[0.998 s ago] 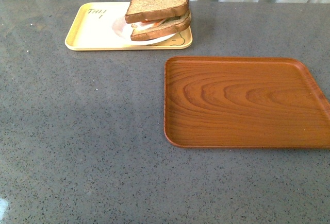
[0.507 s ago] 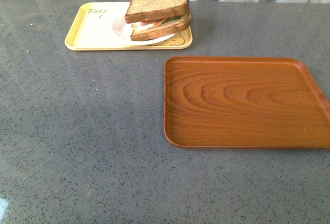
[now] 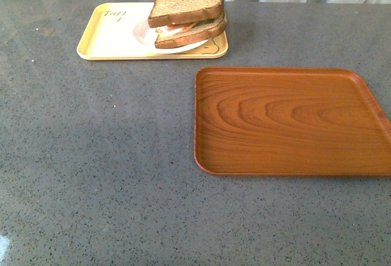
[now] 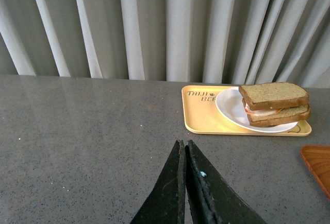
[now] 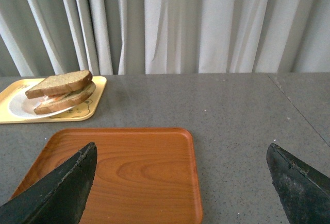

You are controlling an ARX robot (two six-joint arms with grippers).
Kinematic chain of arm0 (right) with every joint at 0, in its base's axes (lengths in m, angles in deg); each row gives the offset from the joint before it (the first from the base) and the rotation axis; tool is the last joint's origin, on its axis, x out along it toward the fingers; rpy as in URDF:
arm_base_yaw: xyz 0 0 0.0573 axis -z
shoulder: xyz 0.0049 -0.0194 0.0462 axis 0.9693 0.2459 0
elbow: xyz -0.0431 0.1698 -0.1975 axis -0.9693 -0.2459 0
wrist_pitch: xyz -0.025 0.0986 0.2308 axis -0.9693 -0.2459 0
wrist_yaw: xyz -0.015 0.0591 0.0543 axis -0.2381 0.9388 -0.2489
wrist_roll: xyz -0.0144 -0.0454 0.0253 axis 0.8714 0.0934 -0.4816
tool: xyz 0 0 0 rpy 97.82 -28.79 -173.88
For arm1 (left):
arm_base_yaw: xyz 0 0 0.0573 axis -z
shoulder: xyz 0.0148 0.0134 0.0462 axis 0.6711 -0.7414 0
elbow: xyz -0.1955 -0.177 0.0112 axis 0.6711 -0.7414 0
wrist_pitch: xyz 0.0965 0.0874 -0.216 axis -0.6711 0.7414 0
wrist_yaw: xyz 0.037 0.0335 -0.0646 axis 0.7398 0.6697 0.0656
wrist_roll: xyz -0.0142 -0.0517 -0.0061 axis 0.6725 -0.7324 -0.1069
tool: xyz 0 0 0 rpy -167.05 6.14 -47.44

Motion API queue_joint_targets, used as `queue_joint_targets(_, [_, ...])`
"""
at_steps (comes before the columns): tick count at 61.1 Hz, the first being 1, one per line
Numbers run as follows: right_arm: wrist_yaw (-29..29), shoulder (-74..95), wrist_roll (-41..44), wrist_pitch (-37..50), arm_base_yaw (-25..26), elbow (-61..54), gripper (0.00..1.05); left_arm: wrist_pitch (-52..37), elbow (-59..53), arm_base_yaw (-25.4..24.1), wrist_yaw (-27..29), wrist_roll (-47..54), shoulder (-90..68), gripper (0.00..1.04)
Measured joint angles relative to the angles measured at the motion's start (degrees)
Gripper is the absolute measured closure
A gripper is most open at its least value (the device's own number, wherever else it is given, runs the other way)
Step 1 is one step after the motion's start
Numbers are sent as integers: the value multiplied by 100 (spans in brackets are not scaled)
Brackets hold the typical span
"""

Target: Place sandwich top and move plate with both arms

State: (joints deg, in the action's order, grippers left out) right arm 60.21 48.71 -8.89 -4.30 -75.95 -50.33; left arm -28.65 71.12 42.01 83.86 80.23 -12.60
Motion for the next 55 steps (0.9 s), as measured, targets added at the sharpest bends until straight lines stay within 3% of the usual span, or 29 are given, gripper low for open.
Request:
queue_joint_targets(22, [0, 0, -2, 0, 0, 0, 9, 503, 0, 0, -2, -2, 503, 103])
queue_joint_targets(29, [-2, 0, -2, 0, 0, 0, 9, 1456, 2, 0, 0, 2, 1303, 103])
queue_joint_targets(47, [-2, 0, 0, -4, 0, 0, 9, 1510, 2, 4, 0, 0, 1412, 103])
queue_joint_targets(55, [-2, 0, 0, -4, 0, 0, 9, 1510, 2, 4, 0, 2, 1412, 82])
